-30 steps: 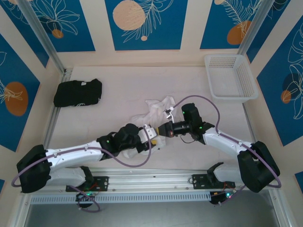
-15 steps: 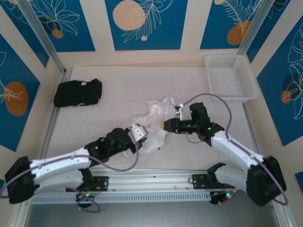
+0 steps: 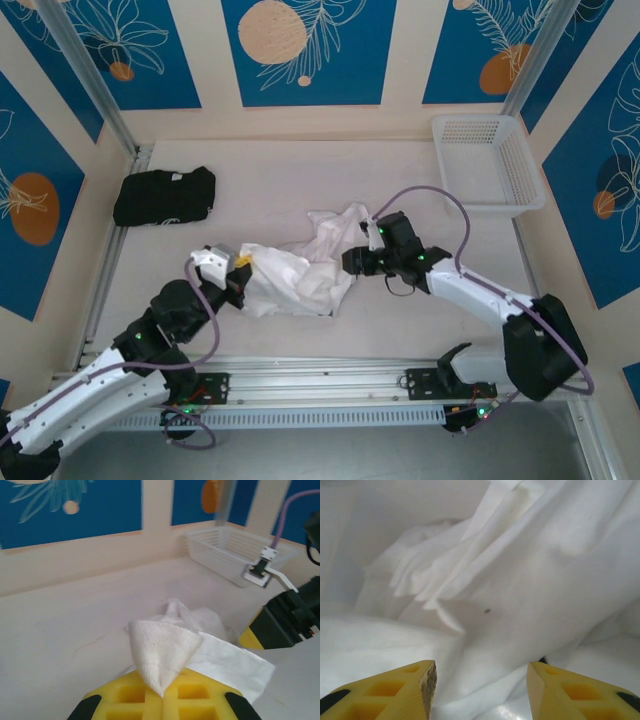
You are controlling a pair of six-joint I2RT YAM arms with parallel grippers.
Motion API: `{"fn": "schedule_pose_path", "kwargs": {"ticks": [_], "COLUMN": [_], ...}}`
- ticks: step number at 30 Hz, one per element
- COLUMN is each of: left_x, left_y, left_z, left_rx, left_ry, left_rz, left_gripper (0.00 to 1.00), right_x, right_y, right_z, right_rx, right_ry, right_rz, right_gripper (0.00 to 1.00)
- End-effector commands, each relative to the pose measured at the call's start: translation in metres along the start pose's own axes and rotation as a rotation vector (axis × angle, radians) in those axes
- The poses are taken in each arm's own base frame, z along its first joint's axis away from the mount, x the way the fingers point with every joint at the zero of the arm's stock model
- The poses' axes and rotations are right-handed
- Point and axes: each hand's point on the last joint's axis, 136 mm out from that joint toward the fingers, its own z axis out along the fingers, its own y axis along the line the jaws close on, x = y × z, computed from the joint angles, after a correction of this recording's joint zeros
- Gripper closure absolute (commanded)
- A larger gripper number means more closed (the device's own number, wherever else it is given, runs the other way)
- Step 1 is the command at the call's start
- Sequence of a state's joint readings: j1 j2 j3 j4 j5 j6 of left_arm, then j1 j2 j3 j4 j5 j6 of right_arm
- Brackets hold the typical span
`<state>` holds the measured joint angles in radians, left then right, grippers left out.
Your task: Fold the inside-out t-shirt
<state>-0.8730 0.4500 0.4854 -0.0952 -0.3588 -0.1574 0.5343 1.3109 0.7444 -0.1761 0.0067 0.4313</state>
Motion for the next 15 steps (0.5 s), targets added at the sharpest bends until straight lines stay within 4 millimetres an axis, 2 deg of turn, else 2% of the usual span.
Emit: {"fn": "schedule_pose_path", "kwargs": {"ticks": [1, 6, 10, 11, 12, 14, 15], "left_x": [-0.016, -0.014, -0.013, -0.013, -0.013, -0.017, -0.02], "left_y": [0.026, 0.029, 0.028, 0.028, 0.028, 0.03, 0.033], "left_z": [-0.012, -0.012, -0.012, -0.012, -0.012, -0.013, -0.015], "left_rx": [-0.128, -0.142, -0.135, -0.136, -0.136, -0.146, -0.158], "left_ry": [-0.027, -0.02, -0.018, -0.016, -0.017, -0.025, -0.034], "left_rz": [-0.058, -0.054, -0.055, -0.054, -0.053, -0.055, -0.058], "left_gripper": [1.0, 1.0, 1.0, 1.0, 1.0, 1.0, 1.0], "right_x": [-0.034, -0.047, -0.052, -0.052, -0.055, -0.066, -0.075], "right_y": [-0.007, -0.001, -0.023, -0.028, -0.033, -0.035, -0.034], "right_z": [0.013, 0.057, 0.093, 0.098, 0.101, 0.097, 0.088], "right_rx": [0.076, 0.033, 0.128, 0.155, 0.18, 0.197, 0.195], "right_ry": [-0.045, 0.024, 0.085, 0.093, 0.09, 0.061, 0.024], "right_rz": [-0.067, -0.046, -0.026, -0.026, -0.027, -0.026, -0.029], "right_gripper": [0.46, 0.39, 0.4, 0.43, 0.5, 0.72, 0.81]}}
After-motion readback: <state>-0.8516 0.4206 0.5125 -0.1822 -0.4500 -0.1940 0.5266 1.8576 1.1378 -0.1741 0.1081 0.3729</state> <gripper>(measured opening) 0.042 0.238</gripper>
